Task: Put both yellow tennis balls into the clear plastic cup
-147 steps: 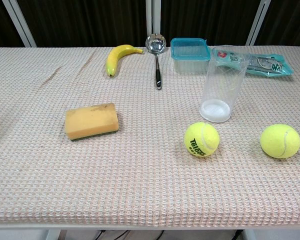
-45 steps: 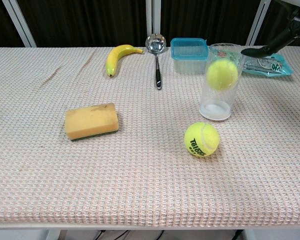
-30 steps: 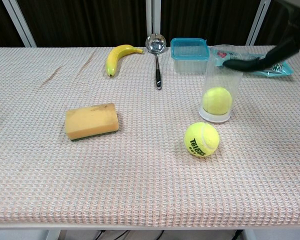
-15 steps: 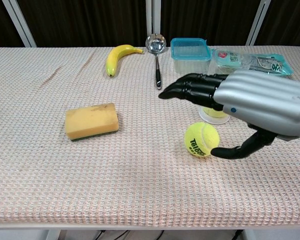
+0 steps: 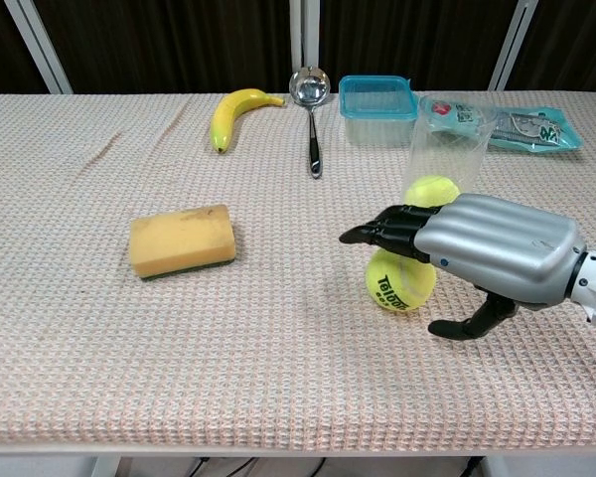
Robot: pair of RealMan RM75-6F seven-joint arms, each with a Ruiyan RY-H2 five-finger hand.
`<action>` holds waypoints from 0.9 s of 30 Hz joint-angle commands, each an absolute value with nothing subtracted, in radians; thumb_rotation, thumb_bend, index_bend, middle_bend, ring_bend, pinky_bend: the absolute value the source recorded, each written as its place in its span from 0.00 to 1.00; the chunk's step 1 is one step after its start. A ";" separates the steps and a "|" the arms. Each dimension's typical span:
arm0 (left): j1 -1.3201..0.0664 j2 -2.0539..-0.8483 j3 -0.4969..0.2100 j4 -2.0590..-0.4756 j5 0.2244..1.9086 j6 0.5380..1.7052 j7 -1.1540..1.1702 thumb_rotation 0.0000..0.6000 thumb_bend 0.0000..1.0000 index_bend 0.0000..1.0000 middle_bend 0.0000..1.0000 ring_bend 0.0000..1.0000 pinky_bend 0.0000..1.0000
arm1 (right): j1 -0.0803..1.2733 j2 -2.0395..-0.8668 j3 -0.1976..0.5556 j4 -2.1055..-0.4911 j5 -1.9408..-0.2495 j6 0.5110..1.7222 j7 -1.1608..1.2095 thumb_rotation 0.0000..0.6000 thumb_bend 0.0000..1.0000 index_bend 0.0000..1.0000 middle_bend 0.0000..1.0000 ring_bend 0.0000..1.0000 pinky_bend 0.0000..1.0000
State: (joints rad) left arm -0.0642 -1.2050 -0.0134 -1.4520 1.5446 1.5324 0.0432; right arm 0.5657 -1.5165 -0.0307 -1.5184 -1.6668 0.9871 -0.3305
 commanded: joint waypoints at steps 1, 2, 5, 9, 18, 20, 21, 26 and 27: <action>-0.059 -1.214 -0.020 -1.451 1.533 1.540 0.071 1.00 0.00 0.00 0.00 0.00 0.00 | 0.564 -1.525 -0.030 -1.513 -1.655 0.986 -0.350 1.00 0.18 0.17 0.24 0.20 0.44; -0.057 -1.215 -0.022 -1.454 1.530 1.543 0.076 1.00 0.00 0.00 0.00 0.00 0.00 | 0.563 -1.528 -0.029 -1.510 -1.650 0.987 -0.355 1.00 0.18 0.19 0.26 0.21 0.45; -0.052 -1.214 -0.026 -1.462 1.525 1.552 0.080 1.00 0.00 0.00 0.00 0.00 0.00 | 0.559 -1.540 -0.031 -1.498 -1.642 0.989 -0.368 1.00 0.18 0.24 0.29 0.24 0.48; -0.050 -1.212 -0.027 -1.465 1.520 1.550 0.084 1.00 0.00 0.00 0.00 0.00 0.00 | 0.547 -1.559 -0.030 -1.479 -1.643 1.020 -0.382 1.00 0.19 0.37 0.36 0.33 0.57; -0.048 -1.214 -0.029 -1.468 1.508 1.542 0.084 1.00 0.00 0.00 0.00 0.00 0.00 | 0.532 -1.578 -0.024 -1.429 -1.720 1.158 -0.310 1.00 0.29 0.73 0.58 0.56 0.73; -0.047 -1.214 -0.029 -1.467 1.507 1.542 0.078 1.00 0.00 0.00 0.00 0.00 0.00 | 0.531 -1.569 -0.019 -1.431 -1.737 1.188 -0.290 1.00 0.29 0.75 0.60 0.58 0.75; -0.046 -1.214 -0.029 -1.466 1.507 1.542 0.073 1.00 0.00 0.00 0.00 0.00 0.00 | 0.532 -1.561 -0.013 -1.440 -1.749 1.210 -0.280 1.00 0.29 0.76 0.61 0.58 0.75; -0.046 -1.213 -0.029 -1.463 1.505 1.538 0.065 1.00 0.00 0.00 0.00 0.00 0.00 | 0.538 -1.506 0.030 -1.518 -1.795 1.300 -0.270 1.00 0.30 0.76 0.61 0.58 0.76; -0.047 -1.213 -0.029 -1.464 1.506 1.536 0.066 1.00 0.00 0.00 0.00 0.00 0.00 | 0.539 -1.494 0.042 -1.534 -1.799 1.316 -0.272 1.00 0.30 0.76 0.61 0.58 0.76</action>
State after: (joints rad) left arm -0.0468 -1.2129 -0.0290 -1.4642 1.5057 1.5365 0.0661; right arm 0.5360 -1.5206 0.0170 -1.5008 -1.7798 1.2854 -0.2763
